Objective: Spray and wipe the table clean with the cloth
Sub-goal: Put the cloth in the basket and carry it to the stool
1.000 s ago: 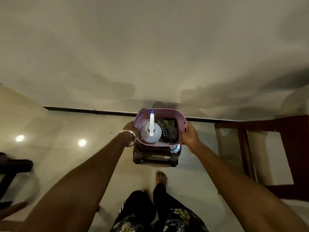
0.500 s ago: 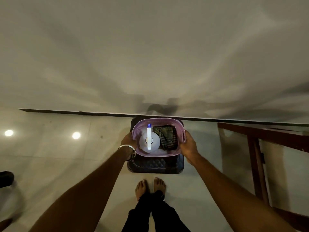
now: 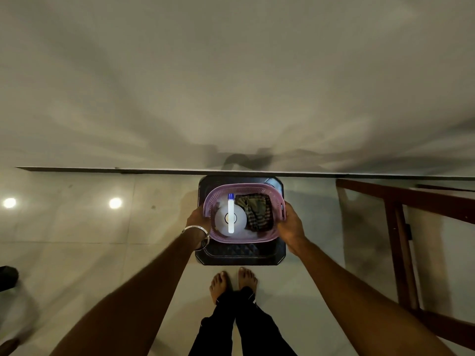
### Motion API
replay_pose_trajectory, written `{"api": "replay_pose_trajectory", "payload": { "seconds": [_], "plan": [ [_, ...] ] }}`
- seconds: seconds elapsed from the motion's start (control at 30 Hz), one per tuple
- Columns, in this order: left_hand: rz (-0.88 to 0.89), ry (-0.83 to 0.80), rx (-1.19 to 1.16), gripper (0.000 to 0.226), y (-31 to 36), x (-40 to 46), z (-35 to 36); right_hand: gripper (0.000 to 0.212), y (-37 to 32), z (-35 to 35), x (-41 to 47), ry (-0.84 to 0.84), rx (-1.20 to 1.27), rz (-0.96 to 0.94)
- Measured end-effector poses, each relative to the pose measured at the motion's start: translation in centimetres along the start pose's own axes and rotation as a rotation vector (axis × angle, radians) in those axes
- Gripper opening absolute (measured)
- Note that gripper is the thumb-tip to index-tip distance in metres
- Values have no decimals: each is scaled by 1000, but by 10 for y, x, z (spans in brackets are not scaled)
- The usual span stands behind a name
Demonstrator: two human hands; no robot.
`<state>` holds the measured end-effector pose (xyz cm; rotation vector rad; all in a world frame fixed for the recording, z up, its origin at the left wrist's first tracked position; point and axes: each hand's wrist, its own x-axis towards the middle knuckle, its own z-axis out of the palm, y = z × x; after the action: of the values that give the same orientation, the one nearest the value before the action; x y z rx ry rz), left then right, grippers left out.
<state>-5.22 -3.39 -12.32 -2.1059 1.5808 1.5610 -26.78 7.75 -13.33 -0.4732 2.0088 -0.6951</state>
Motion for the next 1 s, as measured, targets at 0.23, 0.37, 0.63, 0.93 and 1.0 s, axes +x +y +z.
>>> {"api": "replay_pose_trajectory", "payload": {
  "seconds": [0.23,0.37,0.63,0.93,1.0],
  "plan": [
    [-7,16,-21,31,-10,2,6,39,4,4,1,-10,-1,5],
    [6,17,-8,31,-13,5,7,38,7,8,-1,0,25,-14],
    [11,-56,-98,31,-14,3,1,39,6,8,-4,5,-23,-9],
    [197,49,-18,39,20,-68,-55,56,-31,-34,-66,95,-168,-14],
    [247,103,-6,47,24,-98,-65,54,-45,-44,-93,104,-236,-87]
  ]
}}
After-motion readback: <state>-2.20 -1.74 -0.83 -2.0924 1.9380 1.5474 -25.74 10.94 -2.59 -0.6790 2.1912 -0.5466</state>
